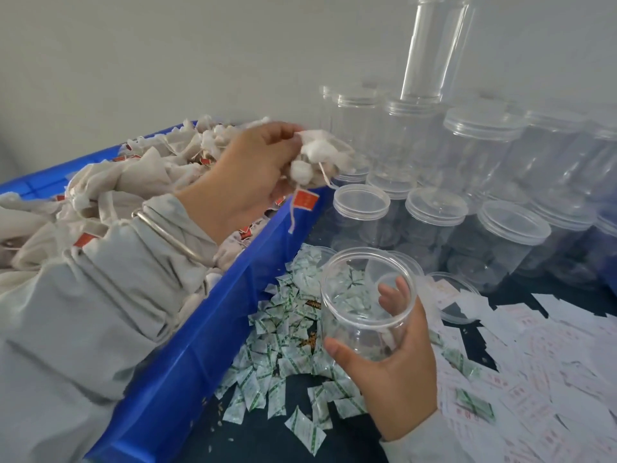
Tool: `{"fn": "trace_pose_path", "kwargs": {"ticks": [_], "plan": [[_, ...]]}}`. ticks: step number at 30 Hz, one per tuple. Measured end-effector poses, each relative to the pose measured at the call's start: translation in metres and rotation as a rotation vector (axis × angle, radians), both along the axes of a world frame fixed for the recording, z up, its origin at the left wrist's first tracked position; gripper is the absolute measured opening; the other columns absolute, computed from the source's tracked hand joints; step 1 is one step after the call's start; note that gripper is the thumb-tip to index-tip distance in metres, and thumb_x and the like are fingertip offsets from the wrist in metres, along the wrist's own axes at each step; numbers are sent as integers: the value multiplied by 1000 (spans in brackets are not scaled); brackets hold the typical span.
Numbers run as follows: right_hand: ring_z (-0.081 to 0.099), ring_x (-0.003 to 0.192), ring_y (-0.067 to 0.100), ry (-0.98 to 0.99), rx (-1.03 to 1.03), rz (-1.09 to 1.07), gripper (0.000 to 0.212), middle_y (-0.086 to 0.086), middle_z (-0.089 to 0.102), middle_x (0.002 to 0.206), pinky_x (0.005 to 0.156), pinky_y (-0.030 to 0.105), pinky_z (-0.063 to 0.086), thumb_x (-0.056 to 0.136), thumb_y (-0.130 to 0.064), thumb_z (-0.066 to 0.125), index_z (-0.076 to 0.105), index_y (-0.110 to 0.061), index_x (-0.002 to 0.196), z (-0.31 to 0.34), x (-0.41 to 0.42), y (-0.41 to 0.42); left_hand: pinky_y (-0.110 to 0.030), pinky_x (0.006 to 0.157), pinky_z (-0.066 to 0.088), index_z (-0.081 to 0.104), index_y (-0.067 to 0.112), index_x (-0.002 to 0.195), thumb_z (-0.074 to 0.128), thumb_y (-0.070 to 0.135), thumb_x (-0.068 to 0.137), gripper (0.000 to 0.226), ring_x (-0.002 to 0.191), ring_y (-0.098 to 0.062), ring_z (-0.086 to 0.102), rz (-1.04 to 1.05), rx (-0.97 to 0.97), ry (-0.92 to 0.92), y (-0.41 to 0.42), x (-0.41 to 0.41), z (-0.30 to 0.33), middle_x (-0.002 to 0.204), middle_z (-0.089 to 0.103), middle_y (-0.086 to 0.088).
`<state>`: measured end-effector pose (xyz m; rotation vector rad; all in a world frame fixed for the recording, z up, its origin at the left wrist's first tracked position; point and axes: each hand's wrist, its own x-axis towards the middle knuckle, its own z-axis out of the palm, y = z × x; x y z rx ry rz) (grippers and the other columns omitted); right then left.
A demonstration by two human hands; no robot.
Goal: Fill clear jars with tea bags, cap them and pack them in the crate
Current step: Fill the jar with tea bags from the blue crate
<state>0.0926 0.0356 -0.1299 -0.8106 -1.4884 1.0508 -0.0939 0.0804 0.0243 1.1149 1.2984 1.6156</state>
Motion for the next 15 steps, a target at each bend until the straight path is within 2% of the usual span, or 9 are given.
{"fn": "trace_pose_path", "kwargs": {"ticks": [2, 5, 7, 10, 13, 15], "plan": [[49, 104, -23, 31, -17, 18, 88, -25, 53, 118, 72, -6, 38, 43, -25, 84, 42, -43, 119, 2, -1, -1, -22, 53, 54, 62, 10, 89, 46, -3, 94, 21, 58, -12, 64, -162, -25, 71, -9, 16, -3, 69, 68, -1], [51, 104, -21, 11, -19, 21, 95, -20, 53, 119, 72, -4, 40, 42, -21, 93, 42, -39, 120, 6, 0, -1, -38, 74, 55, 67, 17, 87, 51, -1, 93, 24, 76, -26, 63, -275, -77, 393, -17, 36, -14, 83, 70, -5], [55, 106, -13, 7, -21, 25, 95, -15, 57, 120, 73, 1, 45, 46, -17, 92, 44, -32, 126, 6, 1, 0, -37, 80, 54, 67, 22, 87, 53, 3, 94, 24, 82, -31, 64, -323, -94, 561, -19, 45, -21, 92, 71, -10], [57, 107, -7, 7, -31, 26, 96, -6, 60, 123, 77, 3, 46, 49, -17, 92, 44, -20, 131, 7, 2, 1, -26, 77, 51, 67, 30, 86, 56, 11, 93, 24, 83, -18, 65, -304, -51, 780, -21, 50, -23, 90, 71, -1], [57, 108, -6, 21, -60, 40, 100, -7, 59, 124, 79, 4, 45, 47, -15, 93, 42, -18, 134, 8, 2, 0, -10, 62, 47, 66, 35, 82, 59, 14, 91, 25, 69, 4, 60, -314, -21, 858, -24, 50, -24, 75, 66, 17], [58, 105, -8, 44, -93, 44, 100, -8, 59, 123, 75, 4, 46, 46, -13, 90, 42, -22, 133, 8, 1, 0, -2, 66, 42, 69, 31, 87, 60, 14, 90, 19, 70, 14, 55, -323, 5, 952, -26, 52, -26, 73, 60, 25]]}}
